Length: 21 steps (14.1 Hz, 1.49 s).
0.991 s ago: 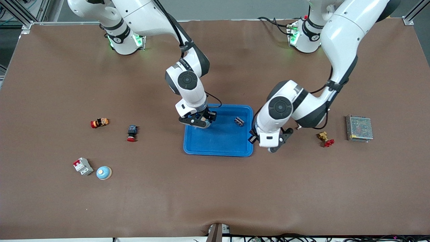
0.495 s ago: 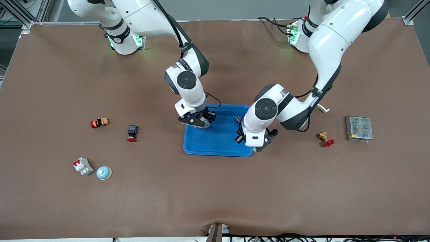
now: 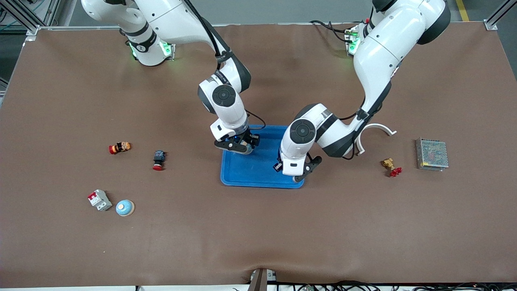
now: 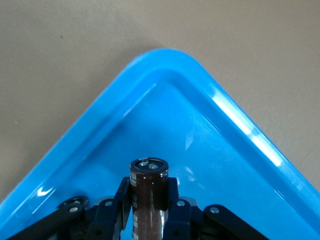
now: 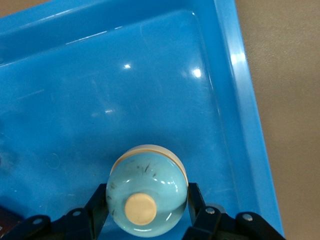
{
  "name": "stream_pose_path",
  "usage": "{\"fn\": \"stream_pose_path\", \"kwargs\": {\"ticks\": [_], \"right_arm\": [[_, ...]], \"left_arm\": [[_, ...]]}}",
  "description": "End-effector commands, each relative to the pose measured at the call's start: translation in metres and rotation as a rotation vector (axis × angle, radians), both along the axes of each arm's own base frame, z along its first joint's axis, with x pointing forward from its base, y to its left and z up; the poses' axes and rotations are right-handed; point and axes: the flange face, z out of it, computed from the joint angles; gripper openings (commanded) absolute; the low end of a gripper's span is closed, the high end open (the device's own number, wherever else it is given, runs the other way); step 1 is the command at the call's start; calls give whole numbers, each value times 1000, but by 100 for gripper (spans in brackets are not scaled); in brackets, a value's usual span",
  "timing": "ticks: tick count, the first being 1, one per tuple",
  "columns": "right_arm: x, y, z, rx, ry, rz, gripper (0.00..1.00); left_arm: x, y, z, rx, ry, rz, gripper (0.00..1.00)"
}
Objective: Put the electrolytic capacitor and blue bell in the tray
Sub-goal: 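Drop the capacitor in the tray while the right gripper holds the button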
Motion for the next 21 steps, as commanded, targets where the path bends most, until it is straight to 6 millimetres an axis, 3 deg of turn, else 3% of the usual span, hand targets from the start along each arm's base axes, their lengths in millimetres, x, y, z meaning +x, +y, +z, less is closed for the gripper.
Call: {"fn": "stream_pose_path", "kwargs": {"ticks": [1, 4, 5, 7, 8, 9, 12, 18, 20, 21], "right_arm": [[-7, 1, 2, -4, -20, 7, 38], [-9, 3, -1, 0, -27, 9, 38], [-9, 3, -4, 0, -27, 9, 38], [-10, 4, -6, -1, -28, 11, 38], [-11, 4, -7, -2, -27, 12, 38], [-11, 4, -7, -2, -27, 12, 38], [-14, 7, -11, -6, -25, 19, 38], [-14, 10, -17, 5, -41, 13, 39], [-14, 10, -17, 5, -41, 13, 42], [-13, 9, -16, 8, -40, -4, 51]], "left_arm": [[7, -4, -5, -11, -19, 8, 0], [5, -7, -14, -22, -20, 4, 0], [4, -7, -17, -22, -17, 5, 11], [4, -7, -17, -22, -17, 4, 52], [4, -7, -17, -22, -18, -2, 66], [5, -7, -16, -22, -20, -8, 100], [10, -5, -5, -27, -39, -3, 100], [47, 29, 63, -55, -123, 59, 100], [55, 46, 82, -35, -136, 66, 100], [61, 57, 96, -26, -146, 57, 100]]}}
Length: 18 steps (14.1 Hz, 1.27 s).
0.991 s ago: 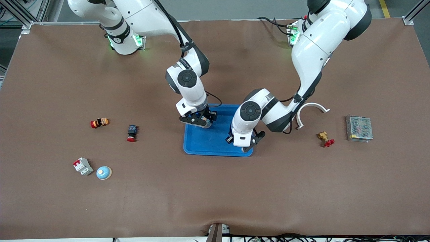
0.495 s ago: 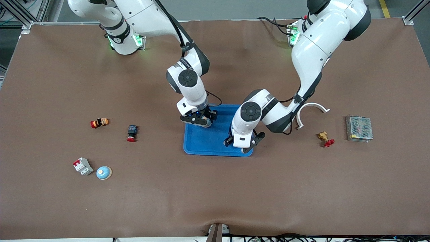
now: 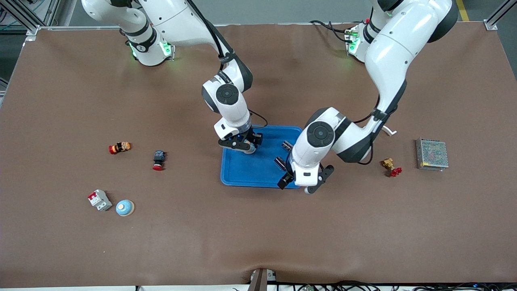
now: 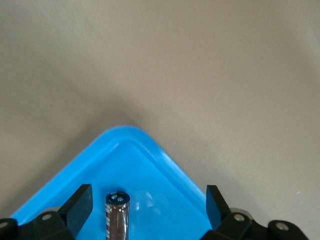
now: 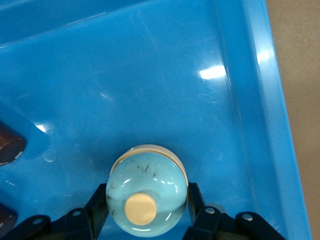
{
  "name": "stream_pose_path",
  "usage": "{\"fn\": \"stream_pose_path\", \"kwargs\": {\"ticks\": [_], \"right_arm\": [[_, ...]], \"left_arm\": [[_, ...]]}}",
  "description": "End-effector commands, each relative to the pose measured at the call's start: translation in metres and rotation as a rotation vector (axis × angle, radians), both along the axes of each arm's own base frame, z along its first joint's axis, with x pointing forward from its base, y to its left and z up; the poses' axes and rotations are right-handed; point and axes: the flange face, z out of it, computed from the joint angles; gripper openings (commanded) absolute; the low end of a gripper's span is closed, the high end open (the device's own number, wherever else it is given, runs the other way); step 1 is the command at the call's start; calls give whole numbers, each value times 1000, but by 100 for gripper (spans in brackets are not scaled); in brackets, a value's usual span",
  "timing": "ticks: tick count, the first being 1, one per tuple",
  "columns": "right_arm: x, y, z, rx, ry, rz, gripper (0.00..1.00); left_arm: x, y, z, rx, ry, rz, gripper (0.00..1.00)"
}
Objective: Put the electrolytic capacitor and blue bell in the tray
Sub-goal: 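Drop the capacitor in the tray while the right gripper holds the button, then release the blue button in the tray while the left gripper withdraws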
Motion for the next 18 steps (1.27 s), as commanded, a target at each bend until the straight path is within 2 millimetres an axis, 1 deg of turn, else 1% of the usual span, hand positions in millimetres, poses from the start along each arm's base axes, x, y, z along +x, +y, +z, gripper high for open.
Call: {"fn": "stream_pose_path", "kwargs": {"ticks": [1, 2, 3, 4, 5, 7, 8, 9, 10, 12, 13, 14, 15, 16, 18], "right_arm": [[-2, 2, 3, 2, -15, -36, 57], [-2, 2, 4, 3, -16, -36, 76], [-2, 2, 4, 4, -17, -36, 100], [-2, 2, 4, 4, -17, -37, 100], [-2, 3, 4, 5, -18, -37, 100], [0, 3, 9, 11, -23, -37, 100], [2, 1, 13, 14, -27, -38, 100], [5, 1, 20, 21, -32, -40, 100], [8, 2, 31, 31, -40, -40, 100], [15, -1, 54, 47, -59, -41, 100], [17, -3, 66, 48, -54, -43, 100], [23, -7, 81, 43, -44, -40, 100], [29, -15, 98, 27, -21, -21, 100], [34, -24, 117, 7, 7, 3, 100], [52, -57, 154, -20, 51, 45, 100]], "left_arm": [[8, 27, 39, 44, -25, -33, 100], [12, 40, 52, 63, -28, -53, 100], [15, 51, 63, 81, -28, -69, 100], [16, 59, 74, 95, -32, -87, 100], [15, 64, 82, 117, -23, -111, 100], [18, 87, 100, 156, -11, -149, 100], [18, 96, 109, 175, -1, -177, 100], [15, 100, 118, 179, 12, -213, 100], [18, 119, 129, 179, 23, -224, 100], [19, 147, 154, 179, 44, -263, 100], [18, 163, 162, 179, 63, -292, 100], [16, 178, 176, 181, 74, -319, 100], [13, 190, 186, 186, 91, -348, 100], [11, 206, 198, 195, 105, -371, 100], [2, 228, 220, 210, 129, -429, 100]]}}
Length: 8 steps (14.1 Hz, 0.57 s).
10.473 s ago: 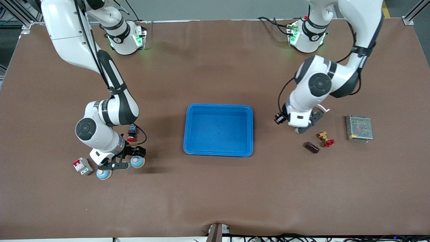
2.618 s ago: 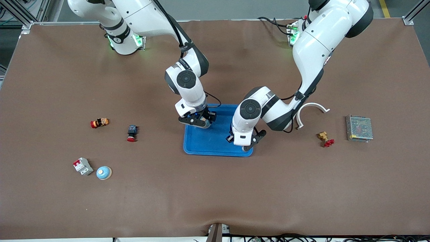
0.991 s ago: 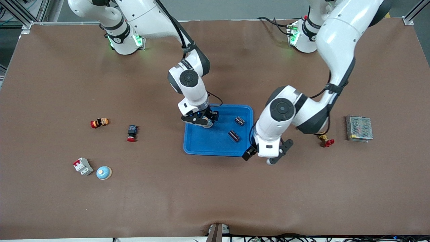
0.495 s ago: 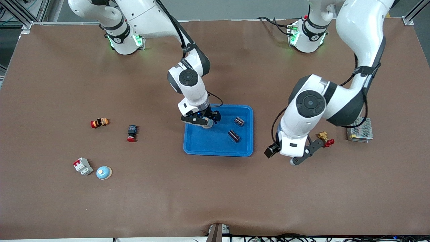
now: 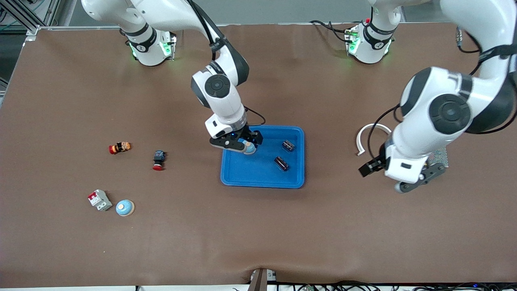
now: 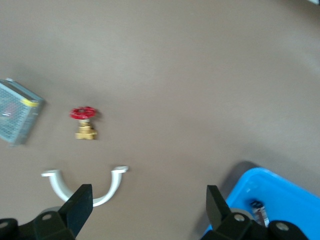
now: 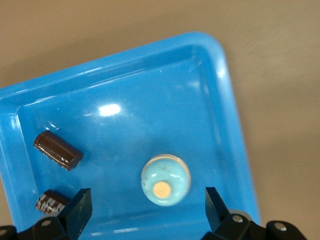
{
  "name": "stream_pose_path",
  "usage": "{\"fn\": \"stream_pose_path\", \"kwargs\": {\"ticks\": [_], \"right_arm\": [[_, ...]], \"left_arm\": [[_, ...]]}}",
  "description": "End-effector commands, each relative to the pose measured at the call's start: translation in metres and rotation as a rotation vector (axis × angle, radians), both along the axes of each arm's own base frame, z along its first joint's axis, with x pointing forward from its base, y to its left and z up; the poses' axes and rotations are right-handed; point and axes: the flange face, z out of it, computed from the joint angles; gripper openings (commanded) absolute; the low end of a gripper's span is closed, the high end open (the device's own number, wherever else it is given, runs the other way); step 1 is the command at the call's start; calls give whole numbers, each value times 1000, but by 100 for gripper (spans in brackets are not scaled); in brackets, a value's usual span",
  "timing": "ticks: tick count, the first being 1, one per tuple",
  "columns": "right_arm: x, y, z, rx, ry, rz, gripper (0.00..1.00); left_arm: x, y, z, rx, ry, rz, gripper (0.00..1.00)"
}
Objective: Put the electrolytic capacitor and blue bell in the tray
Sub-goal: 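Release the blue button in the tray while the left gripper withdraws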
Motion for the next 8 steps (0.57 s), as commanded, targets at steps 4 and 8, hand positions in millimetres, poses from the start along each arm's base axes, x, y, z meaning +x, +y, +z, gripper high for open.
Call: {"fn": "stream_pose_path", "kwargs": {"ticks": [4, 8], "right_arm": [[50, -120, 96, -56, 118, 170, 100], [77, -200, 130, -54, 154, 265, 100]], "left_arm": [[-37, 55, 66, 7, 77, -114, 100], [-49, 80, 96, -36, 74, -115, 100]]}}
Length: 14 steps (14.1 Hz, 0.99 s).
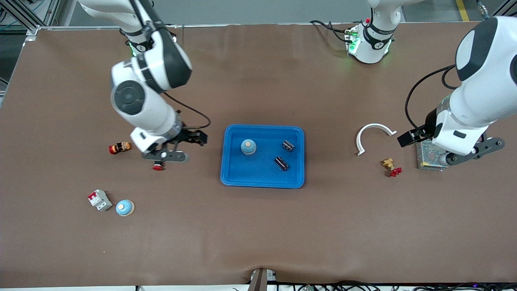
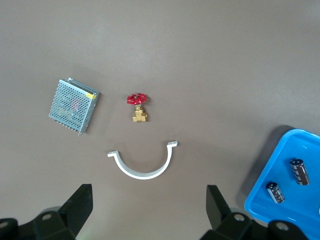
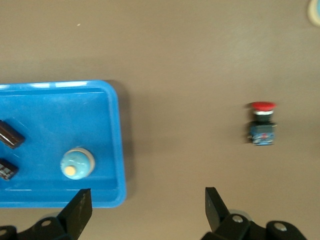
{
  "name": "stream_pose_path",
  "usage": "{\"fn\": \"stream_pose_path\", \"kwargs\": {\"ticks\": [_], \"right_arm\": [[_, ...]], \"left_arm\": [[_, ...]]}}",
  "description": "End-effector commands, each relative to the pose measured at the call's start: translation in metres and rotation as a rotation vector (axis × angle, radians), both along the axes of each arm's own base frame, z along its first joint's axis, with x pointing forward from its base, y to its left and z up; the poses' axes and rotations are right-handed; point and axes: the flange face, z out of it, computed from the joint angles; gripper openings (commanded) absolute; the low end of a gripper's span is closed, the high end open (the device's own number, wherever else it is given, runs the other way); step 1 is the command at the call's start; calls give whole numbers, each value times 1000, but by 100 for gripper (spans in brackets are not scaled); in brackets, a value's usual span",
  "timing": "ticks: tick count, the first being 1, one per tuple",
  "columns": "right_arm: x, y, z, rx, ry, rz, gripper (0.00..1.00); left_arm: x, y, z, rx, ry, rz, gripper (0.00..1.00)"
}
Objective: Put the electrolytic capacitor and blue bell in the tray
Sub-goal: 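Release the blue button in the tray while the left gripper withdraws, then move the right gripper to the other blue button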
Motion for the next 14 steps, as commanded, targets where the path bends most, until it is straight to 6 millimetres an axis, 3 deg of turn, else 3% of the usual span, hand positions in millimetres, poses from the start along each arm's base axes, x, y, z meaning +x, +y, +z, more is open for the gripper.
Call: {"fn": "stream_pose_path", "kwargs": {"ticks": [1, 3, 9, 12, 14], "right_arm": [[9, -40, 17, 7, 4, 93, 100], [20, -81, 18, 18, 2, 133, 100], [46, -169, 14, 17, -24, 222, 100], [63, -198, -6, -1, -36, 240, 100], [73, -204, -25, -29, -60, 243, 100]], "left_arm": [[-15, 23, 27, -61, -10, -18, 100], [-23, 27, 34, -48, 8, -17, 100], [-58, 39, 58, 6, 42, -157, 100], [-71, 52, 65, -15, 42, -158, 100], [-82, 57, 67, -63, 19, -147, 100]]}}
